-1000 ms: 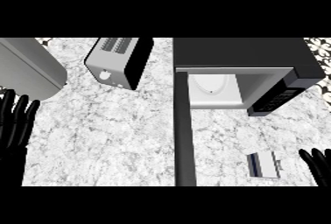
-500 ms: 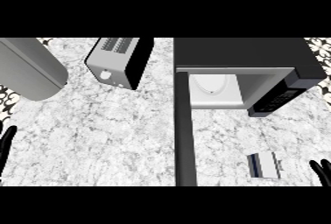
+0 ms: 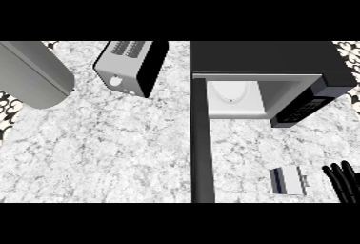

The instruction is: Pick up the milk, place it into the microwave and close the microwave

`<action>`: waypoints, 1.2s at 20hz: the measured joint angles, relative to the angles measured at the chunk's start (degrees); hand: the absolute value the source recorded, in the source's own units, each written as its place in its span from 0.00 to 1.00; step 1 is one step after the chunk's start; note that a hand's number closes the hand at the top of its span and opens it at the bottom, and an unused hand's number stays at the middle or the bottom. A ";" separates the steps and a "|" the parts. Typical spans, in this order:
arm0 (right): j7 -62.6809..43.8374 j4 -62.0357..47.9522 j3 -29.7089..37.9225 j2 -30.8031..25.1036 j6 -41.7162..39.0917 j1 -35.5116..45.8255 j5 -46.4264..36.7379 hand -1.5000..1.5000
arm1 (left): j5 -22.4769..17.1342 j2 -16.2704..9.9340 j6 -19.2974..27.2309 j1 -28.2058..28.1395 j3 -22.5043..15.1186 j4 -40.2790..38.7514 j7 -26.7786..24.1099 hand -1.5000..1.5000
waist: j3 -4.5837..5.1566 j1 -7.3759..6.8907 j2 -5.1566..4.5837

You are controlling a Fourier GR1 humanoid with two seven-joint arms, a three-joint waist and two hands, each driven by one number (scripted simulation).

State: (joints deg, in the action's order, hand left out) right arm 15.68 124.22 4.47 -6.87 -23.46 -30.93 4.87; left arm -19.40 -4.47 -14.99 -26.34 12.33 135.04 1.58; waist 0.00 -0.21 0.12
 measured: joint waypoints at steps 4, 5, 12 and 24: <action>2.36 -5.44 1.55 0.70 -0.12 1.41 -1.39 0.00 | -1.87 -0.29 -1.52 -0.39 2.50 -0.33 0.42 0.00 | 0.00 0.01 -0.02; 3.86 -7.82 2.07 0.81 -0.06 1.90 -2.21 0.00 | -1.92 0.05 -1.82 -1.00 2.56 -0.26 0.42 0.00 | 0.00 -0.03 -0.02; 11.25 -21.85 6.33 0.22 1.07 6.51 -5.95 0.00 | -2.92 0.99 -4.65 -2.18 4.49 -0.67 -0.32 0.00 | -0.02 -0.12 -0.05; 25.73 -47.40 11.05 -3.32 1.74 15.69 -10.87 0.00 | -6.46 0.57 -8.19 -1.50 10.66 -1.48 0.84 0.00 | -0.02 -0.18 -0.08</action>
State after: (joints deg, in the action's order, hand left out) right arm 41.40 76.82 15.52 -10.19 -21.73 -15.24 -6.00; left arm -25.86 -3.90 -23.18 -27.84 22.99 133.56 2.42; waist -0.02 -0.39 0.05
